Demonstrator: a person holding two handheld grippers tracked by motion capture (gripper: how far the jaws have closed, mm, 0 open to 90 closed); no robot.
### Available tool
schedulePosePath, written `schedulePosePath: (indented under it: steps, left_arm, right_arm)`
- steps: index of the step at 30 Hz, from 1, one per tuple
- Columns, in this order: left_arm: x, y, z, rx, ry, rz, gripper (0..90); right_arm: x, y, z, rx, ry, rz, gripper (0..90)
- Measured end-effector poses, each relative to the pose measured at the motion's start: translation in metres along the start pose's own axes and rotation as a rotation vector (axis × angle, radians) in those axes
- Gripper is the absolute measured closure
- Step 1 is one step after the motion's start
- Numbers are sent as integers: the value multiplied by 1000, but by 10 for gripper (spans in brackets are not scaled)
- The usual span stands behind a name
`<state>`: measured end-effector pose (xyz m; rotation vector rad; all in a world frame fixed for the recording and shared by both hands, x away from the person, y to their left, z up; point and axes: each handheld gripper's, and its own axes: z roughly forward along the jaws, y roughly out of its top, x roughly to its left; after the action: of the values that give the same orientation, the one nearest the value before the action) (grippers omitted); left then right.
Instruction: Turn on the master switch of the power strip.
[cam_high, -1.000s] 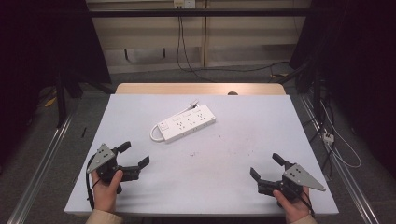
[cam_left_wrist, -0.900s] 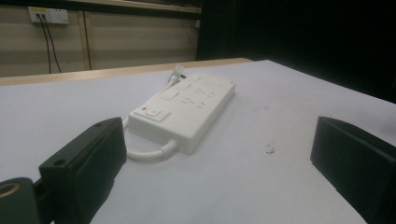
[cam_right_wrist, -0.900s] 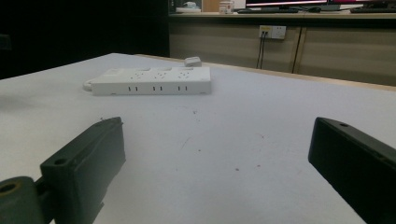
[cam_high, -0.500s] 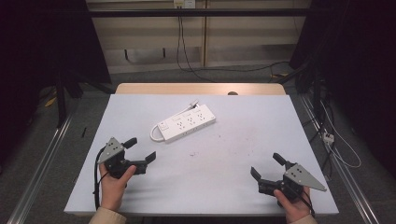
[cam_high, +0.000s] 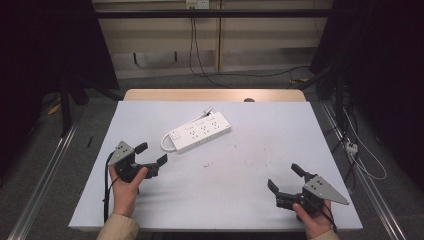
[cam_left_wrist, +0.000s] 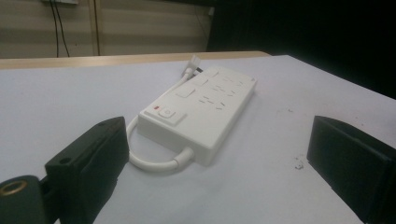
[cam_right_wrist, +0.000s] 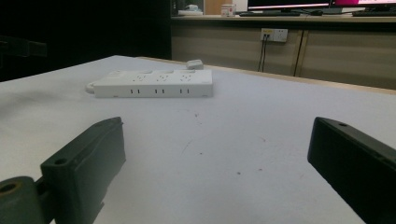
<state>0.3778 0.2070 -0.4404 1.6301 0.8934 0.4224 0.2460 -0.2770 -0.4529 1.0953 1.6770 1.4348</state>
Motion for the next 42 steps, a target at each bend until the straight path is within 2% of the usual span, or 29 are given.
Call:
schedulePosePath:
  steps: [28, 34, 42]
  left_arm:
    - [6, 12, 35, 4, 26, 42, 103]
    - [7, 14, 38, -3, 32, 32, 107]
    - [9, 16, 45, 22, 47, 34, 126]
  right_arm:
    - [0, 0, -1, -1, 2, -7, 34]
    - [0, 0, -1, -4, 0, -5, 34]
    - [0, 0, -1, -3, -1, -6, 34]
